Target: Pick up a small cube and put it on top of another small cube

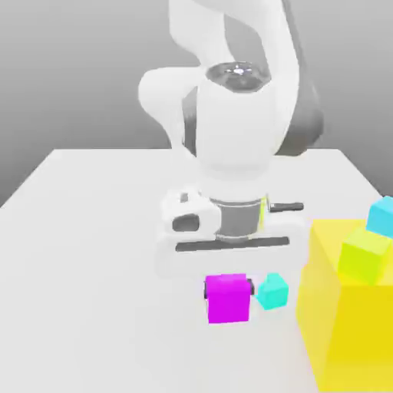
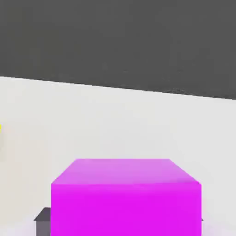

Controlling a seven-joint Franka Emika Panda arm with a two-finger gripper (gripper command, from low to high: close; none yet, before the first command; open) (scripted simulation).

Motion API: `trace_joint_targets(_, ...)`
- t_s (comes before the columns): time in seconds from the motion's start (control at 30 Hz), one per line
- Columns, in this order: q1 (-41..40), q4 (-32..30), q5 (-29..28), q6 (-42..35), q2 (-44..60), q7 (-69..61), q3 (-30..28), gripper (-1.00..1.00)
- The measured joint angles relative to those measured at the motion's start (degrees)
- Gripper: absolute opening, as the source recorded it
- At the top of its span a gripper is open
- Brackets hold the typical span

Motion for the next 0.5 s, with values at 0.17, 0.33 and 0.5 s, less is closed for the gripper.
trace_joint_targets(0.17,6.5,9.0,0.9,-12.5,-3.5,-11.8,2.7,-1.00)
trace_joint_targets(0.33,9.9,12.4,1.2,-16.6,-4.3,-19.4,4.4,-1.00)
trace_joint_targets(0.5,10.1,10.3,0.9,-12.9,-2.5,-19.5,4.4,1.00)
